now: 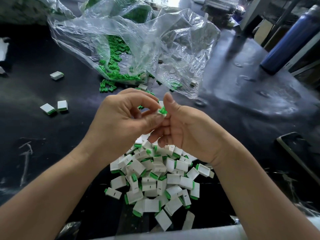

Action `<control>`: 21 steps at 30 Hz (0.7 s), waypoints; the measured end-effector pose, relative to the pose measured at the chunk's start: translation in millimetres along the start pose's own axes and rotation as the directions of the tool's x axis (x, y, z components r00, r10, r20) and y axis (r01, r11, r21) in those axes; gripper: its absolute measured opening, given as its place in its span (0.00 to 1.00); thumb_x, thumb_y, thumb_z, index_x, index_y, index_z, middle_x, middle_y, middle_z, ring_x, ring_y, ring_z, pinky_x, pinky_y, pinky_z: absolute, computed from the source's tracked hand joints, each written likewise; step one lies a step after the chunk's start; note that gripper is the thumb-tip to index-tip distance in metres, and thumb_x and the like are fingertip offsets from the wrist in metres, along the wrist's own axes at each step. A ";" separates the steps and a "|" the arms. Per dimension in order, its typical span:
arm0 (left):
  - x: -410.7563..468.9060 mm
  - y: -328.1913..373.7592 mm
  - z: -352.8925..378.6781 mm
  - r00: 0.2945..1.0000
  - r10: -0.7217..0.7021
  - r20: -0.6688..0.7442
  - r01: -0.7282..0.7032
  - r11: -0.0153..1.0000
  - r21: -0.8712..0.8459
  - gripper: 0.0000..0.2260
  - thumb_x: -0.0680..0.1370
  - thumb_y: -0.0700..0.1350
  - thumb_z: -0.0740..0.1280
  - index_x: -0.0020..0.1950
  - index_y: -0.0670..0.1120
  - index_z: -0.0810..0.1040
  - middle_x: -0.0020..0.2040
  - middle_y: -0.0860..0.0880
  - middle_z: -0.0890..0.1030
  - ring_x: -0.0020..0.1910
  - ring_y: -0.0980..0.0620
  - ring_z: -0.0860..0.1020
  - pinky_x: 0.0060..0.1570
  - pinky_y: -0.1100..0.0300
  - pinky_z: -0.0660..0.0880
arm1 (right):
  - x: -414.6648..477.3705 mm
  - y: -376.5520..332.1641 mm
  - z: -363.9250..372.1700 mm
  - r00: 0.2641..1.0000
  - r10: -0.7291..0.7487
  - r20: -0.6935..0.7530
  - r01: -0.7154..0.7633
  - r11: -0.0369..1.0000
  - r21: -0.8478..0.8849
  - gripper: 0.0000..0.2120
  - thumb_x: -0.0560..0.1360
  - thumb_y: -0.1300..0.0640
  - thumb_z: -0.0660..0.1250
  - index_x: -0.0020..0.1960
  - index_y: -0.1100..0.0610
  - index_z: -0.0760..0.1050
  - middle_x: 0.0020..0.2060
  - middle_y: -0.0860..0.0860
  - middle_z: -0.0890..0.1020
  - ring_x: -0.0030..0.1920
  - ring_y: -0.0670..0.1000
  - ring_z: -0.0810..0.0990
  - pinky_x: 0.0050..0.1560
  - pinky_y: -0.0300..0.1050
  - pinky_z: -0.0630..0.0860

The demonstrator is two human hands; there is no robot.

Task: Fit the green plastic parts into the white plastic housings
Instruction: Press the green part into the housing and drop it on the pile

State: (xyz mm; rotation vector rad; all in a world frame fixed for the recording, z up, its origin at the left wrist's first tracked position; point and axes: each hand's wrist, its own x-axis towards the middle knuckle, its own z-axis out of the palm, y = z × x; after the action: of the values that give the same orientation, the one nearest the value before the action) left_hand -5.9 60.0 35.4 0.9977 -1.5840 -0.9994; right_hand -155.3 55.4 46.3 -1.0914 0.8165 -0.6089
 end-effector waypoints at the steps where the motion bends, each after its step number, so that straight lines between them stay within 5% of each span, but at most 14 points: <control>1: 0.1 -0.1 0.5 1.000 0.013 0.010 -0.013 1.000 0.012 0.06 0.63 0.45 0.73 0.38 0.50 0.79 0.47 0.49 0.81 0.29 0.54 0.70 0.32 0.62 0.72 | 0.2 -0.1 -0.3 1.000 0.007 0.003 -0.007 1.000 -0.003 0.26 0.67 0.40 0.54 0.49 0.61 0.74 0.36 0.54 0.79 0.33 0.47 0.78 0.33 0.36 0.74; 3: -0.1 -0.7 0.3 1.000 0.021 0.019 -0.021 1.000 0.023 0.05 0.63 0.46 0.71 0.38 0.50 0.79 0.47 0.47 0.81 0.29 0.53 0.69 0.31 0.66 0.71 | 0.4 -0.2 -1.5 1.000 0.024 -0.007 -0.024 1.000 -0.015 0.27 0.67 0.39 0.54 0.47 0.61 0.74 0.35 0.54 0.80 0.33 0.48 0.77 0.32 0.36 0.73; 12: -0.5 -0.2 1.5 1.000 0.018 0.025 -0.019 0.999 0.045 0.10 0.63 0.48 0.70 0.42 0.45 0.80 0.40 0.45 0.81 0.30 0.38 0.73 0.31 0.50 0.75 | -0.5 1.9 -1.0 0.998 0.020 -0.057 -0.029 0.987 -0.156 0.27 0.66 0.37 0.52 0.38 0.61 0.72 0.30 0.53 0.76 0.29 0.48 0.72 0.32 0.41 0.65; 17: -0.7 1.7 2.8 0.996 0.002 0.093 0.022 0.966 -0.256 0.10 0.66 0.39 0.69 0.44 0.37 0.79 0.28 0.38 0.80 0.24 0.43 0.79 0.28 0.59 0.76 | 0.0 5.2 2.5 0.995 -0.040 -0.096 0.020 0.981 -0.194 0.28 0.66 0.37 0.53 0.43 0.63 0.72 0.27 0.50 0.73 0.28 0.47 0.68 0.30 0.40 0.64; 21: -1.1 1.2 5.1 0.997 0.012 0.080 0.011 0.958 -0.287 0.08 0.67 0.38 0.68 0.44 0.36 0.79 0.28 0.40 0.80 0.24 0.44 0.79 0.27 0.62 0.75 | 0.8 7.3 6.5 0.990 -0.077 -0.116 0.048 0.971 -0.233 0.34 0.67 0.37 0.52 0.44 0.68 0.73 0.27 0.50 0.72 0.29 0.47 0.68 0.31 0.40 0.63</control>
State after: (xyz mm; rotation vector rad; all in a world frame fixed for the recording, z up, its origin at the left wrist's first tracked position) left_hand -10.9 62.1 35.3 0.7637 -1.4511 -1.2431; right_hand -149.3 60.7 40.8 -1.3043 0.9815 -0.6516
